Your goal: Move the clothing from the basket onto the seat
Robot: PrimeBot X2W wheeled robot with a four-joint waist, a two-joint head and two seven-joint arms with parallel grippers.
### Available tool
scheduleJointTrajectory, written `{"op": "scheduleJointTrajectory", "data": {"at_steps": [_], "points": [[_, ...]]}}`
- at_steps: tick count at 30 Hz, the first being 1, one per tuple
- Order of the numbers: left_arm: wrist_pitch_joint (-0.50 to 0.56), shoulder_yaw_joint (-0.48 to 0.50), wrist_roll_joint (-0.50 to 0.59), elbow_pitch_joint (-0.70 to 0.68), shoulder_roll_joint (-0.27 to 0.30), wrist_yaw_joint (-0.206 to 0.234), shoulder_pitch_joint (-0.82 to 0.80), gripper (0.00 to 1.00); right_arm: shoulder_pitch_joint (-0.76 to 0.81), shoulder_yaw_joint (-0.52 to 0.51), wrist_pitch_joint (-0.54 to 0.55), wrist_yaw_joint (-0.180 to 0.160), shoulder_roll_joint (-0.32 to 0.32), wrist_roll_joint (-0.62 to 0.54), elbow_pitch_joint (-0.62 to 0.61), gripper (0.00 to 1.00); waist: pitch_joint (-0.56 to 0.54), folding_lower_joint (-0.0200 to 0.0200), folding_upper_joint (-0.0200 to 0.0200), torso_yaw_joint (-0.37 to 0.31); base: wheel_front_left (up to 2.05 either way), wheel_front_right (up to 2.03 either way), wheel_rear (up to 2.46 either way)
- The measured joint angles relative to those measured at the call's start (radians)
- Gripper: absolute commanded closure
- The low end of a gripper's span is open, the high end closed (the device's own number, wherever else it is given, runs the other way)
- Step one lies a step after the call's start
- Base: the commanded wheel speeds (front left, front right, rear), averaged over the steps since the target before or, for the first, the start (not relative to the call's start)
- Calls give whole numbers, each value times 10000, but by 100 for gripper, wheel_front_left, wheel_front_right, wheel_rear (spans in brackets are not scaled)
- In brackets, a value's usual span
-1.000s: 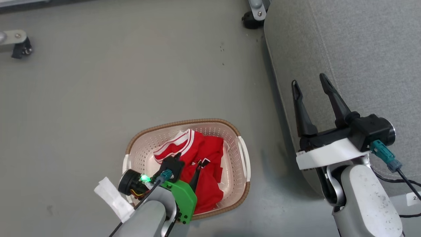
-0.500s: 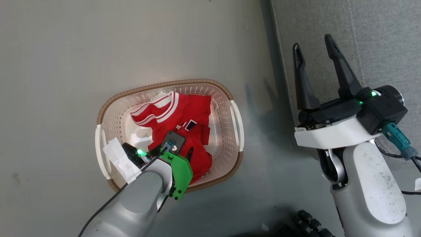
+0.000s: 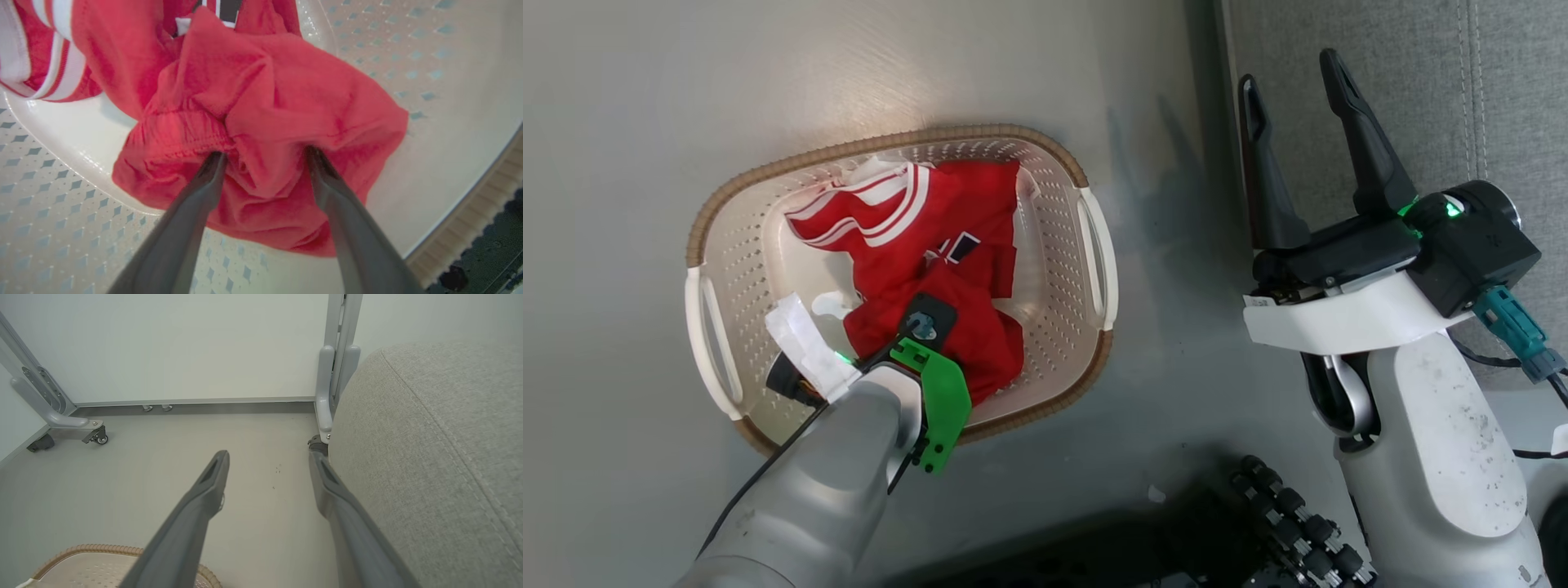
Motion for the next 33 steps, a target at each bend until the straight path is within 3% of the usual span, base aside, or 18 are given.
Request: {"op": "scheduleJointTrajectory", "data": {"at_steps": [15, 16, 17, 25, 33], "points": [[1177, -36, -546, 738, 2, 58, -739, 0, -136, 48, -8, 0, 2, 209, -336, 0, 815, 0, 0, -473, 0, 0, 0], [1252, -17, -614, 771, 8, 56, -756, 39, -136, 33, -8, 0, 2, 209, -355, 0, 857, 0, 0, -501, 0, 0, 0], [1333, -54, -608, 788, 8, 56, -779, 100, -136, 29, -8, 0, 0, 211, -374, 0, 885, 0, 0, -522, 0, 0, 0], [1220, -196, -608, 869, 12, 17, -903, 100, -134, -8, -8, 0, 0, 249, -403, 0, 852, 0, 0, -528, 0, 0, 0], [-6, -291, -606, 802, 13, -77, -792, 100, -95, 79, -10, 0, 4, 161, -192, 0, 245, -1, 0, -382, 0, 0, 0]]}}
